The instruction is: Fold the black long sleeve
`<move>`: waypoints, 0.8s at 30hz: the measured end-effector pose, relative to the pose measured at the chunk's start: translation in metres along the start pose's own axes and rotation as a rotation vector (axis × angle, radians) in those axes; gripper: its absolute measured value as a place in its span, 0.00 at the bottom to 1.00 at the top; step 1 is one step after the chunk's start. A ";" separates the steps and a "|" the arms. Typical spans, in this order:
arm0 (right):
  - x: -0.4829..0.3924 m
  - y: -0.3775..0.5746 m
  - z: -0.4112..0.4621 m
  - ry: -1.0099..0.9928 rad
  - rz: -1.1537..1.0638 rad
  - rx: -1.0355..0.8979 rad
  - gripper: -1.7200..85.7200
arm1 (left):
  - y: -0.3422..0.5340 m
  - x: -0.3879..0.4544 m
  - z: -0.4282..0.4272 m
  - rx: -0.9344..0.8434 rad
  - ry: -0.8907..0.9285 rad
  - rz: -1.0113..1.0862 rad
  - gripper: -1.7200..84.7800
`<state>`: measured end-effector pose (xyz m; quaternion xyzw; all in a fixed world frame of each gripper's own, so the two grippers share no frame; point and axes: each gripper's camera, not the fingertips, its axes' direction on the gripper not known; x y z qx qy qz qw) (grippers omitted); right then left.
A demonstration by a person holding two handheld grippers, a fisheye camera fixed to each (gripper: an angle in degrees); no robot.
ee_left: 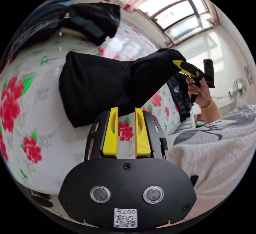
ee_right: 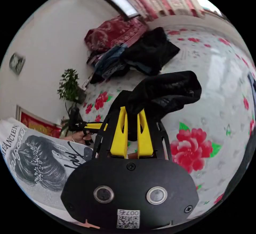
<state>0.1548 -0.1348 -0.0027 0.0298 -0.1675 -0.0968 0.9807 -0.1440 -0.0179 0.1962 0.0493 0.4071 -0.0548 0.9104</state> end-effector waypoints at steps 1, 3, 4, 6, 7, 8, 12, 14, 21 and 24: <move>-0.031 -0.018 0.022 -0.001 -0.124 -0.055 0.06 | 0.011 -0.014 -0.016 0.051 0.023 -0.056 0.13; -0.071 -0.034 0.065 -0.011 -0.291 -0.141 0.07 | 0.028 -0.031 -0.037 0.125 0.015 -0.109 0.14; -0.090 -0.040 0.099 -0.038 -0.347 -0.204 0.08 | 0.038 -0.041 -0.049 0.158 -0.004 -0.137 0.14; -0.107 -0.041 0.157 -0.119 -0.381 -0.309 0.09 | 0.051 -0.058 -0.062 0.198 -0.010 -0.200 0.14; -0.111 -0.038 0.203 -0.167 -0.367 -0.411 0.09 | 0.060 -0.071 -0.068 0.230 0.011 -0.251 0.14; -0.109 -0.030 0.251 -0.180 -0.352 -0.536 0.10 | 0.068 -0.085 -0.072 0.257 0.041 -0.302 0.14; -0.086 -0.035 0.290 -0.292 -0.159 -0.583 0.11 | 0.080 -0.114 -0.077 0.287 0.106 -0.404 0.16; -0.069 -0.048 0.263 -0.473 -0.106 -0.507 0.13 | 0.079 -0.125 -0.080 0.289 0.115 -0.401 0.17; 0.056 -0.030 0.158 -0.336 0.266 -0.112 0.17 | 0.047 -0.157 -0.072 0.217 0.209 -0.353 0.23; 0.100 -0.007 0.166 -0.366 0.469 -0.114 0.19 | 0.019 -0.164 -0.053 0.112 0.227 -0.279 0.26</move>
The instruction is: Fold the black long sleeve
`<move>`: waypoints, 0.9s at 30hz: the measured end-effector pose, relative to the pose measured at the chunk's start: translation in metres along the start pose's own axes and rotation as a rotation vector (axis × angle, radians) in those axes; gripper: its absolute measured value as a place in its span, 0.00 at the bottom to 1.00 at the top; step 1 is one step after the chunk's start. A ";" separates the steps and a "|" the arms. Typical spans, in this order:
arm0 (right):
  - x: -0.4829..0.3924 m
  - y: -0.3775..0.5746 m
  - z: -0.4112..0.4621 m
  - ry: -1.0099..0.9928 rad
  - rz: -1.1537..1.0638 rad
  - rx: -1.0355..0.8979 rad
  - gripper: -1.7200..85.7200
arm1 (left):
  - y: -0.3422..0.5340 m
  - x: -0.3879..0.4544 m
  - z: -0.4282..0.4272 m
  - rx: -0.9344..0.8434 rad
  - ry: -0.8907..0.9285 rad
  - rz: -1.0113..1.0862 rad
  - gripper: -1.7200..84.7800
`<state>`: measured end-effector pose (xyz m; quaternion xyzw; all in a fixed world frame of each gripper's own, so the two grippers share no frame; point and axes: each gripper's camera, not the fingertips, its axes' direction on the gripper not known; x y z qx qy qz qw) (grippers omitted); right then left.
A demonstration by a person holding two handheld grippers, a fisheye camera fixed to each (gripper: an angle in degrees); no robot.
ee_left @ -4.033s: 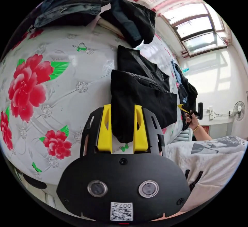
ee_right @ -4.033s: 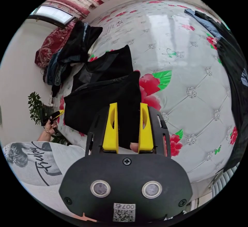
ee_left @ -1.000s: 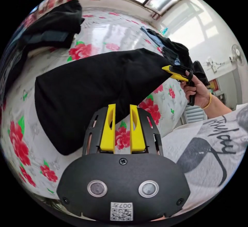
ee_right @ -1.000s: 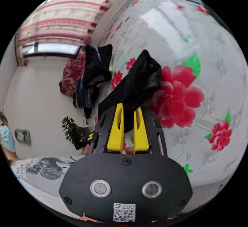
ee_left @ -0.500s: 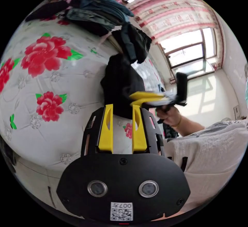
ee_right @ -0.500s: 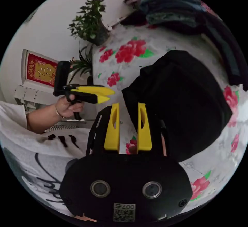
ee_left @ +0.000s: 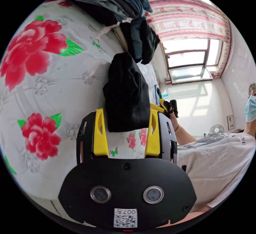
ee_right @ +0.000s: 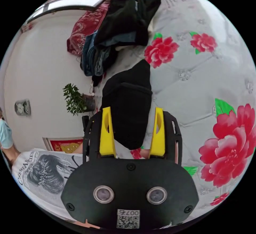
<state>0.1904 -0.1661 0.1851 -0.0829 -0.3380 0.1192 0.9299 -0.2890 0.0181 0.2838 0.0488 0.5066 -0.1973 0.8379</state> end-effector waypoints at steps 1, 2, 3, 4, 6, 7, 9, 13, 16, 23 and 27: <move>0.014 -0.001 0.008 -0.043 0.050 -0.017 0.19 | -0.011 -0.003 0.014 -0.066 -0.007 0.019 0.26; 0.024 -0.002 0.021 -0.089 0.085 -0.041 0.19 | -0.020 -0.007 0.028 -0.130 0.000 0.030 0.26; 0.028 -0.004 0.029 -0.113 0.098 -0.059 0.18 | -0.024 -0.008 0.032 -0.131 0.006 0.037 0.25; 0.036 -0.007 0.045 -0.161 0.121 -0.095 0.17 | -0.033 -0.013 0.041 -0.157 0.037 0.021 0.22; 0.040 -0.012 0.058 -0.223 0.172 -0.111 0.16 | -0.045 -0.014 0.052 -0.213 0.099 0.012 0.17; 0.033 -0.015 0.057 -0.189 0.165 -0.106 0.15 | -0.052 -0.006 0.050 -0.203 0.095 0.037 0.15; 0.011 -0.022 0.045 -0.177 0.109 -0.084 0.13 | -0.065 0.016 0.042 -0.186 0.094 0.099 0.13; -0.062 -0.054 -0.011 -0.307 -0.076 0.044 0.10 | -0.116 0.089 0.007 -0.070 0.173 0.277 0.12; -0.136 -0.089 -0.054 -0.316 -0.283 0.144 0.10 | -0.171 0.157 -0.021 0.016 0.172 0.449 0.12; -0.232 -0.204 -0.085 -0.145 -0.365 0.386 0.11 | -0.330 0.234 -0.027 0.120 -0.052 0.443 0.16; -0.206 -0.217 -0.043 0.170 -0.300 0.390 0.12 | -0.334 0.190 0.003 0.165 -0.346 0.297 0.17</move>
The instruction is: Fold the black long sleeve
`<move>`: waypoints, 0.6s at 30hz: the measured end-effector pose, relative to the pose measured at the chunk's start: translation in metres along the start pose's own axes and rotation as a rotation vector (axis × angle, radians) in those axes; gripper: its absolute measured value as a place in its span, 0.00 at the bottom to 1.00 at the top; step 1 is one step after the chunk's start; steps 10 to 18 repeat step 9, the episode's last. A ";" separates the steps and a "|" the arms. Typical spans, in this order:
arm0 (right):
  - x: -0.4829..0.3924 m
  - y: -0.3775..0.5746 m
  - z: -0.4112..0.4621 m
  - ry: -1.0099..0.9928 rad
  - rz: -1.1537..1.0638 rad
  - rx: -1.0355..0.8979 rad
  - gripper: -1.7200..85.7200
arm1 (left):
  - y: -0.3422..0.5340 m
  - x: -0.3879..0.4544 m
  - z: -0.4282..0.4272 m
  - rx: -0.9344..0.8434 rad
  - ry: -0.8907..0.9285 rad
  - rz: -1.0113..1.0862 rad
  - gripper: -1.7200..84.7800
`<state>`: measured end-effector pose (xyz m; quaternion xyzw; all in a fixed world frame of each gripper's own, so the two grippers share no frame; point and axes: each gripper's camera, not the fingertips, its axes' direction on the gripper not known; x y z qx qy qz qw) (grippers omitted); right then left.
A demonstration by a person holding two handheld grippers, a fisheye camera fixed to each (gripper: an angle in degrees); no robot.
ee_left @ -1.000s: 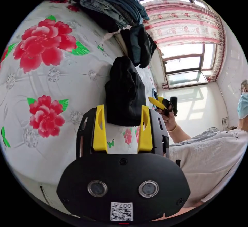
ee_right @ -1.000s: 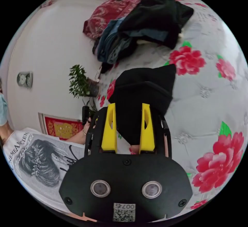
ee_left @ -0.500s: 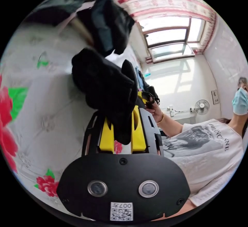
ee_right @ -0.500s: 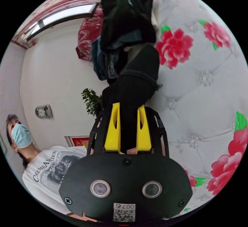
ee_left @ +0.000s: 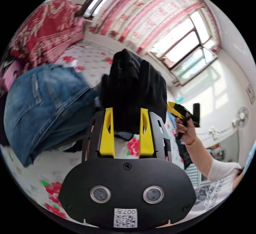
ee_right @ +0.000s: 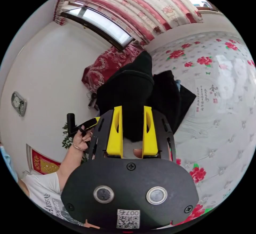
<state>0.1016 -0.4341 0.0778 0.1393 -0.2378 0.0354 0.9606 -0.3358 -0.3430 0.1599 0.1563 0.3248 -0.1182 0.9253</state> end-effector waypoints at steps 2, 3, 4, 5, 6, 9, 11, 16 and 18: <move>0.023 0.056 0.023 0.012 0.027 -0.107 0.12 | 0.053 -0.006 0.030 -0.063 -0.010 -0.011 0.17; 0.028 0.074 0.027 0.027 0.029 -0.139 0.12 | 0.069 -0.005 0.038 -0.092 -0.030 -0.005 0.17; 0.039 0.113 0.033 0.094 0.033 -0.207 0.12 | 0.101 0.001 0.052 -0.152 -0.093 0.014 0.17; 0.048 0.157 0.035 0.187 0.024 -0.286 0.12 | 0.135 0.011 0.064 -0.207 -0.162 0.053 0.16; 0.051 0.179 0.034 0.241 0.013 -0.326 0.12 | 0.152 0.017 0.069 -0.238 -0.197 0.074 0.16; 0.058 0.277 0.015 0.460 -0.014 -0.510 0.11 | 0.224 0.047 0.093 -0.429 -0.327 0.146 0.13; 0.058 0.277 0.015 0.460 -0.014 -0.510 0.11 | 0.224 0.047 0.093 -0.429 -0.327 0.146 0.13; 0.058 0.277 0.015 0.460 -0.014 -0.510 0.11 | 0.224 0.047 0.093 -0.429 -0.327 0.146 0.13; 0.058 0.277 0.015 0.460 -0.014 -0.510 0.11 | 0.224 0.047 0.093 -0.429 -0.327 0.146 0.13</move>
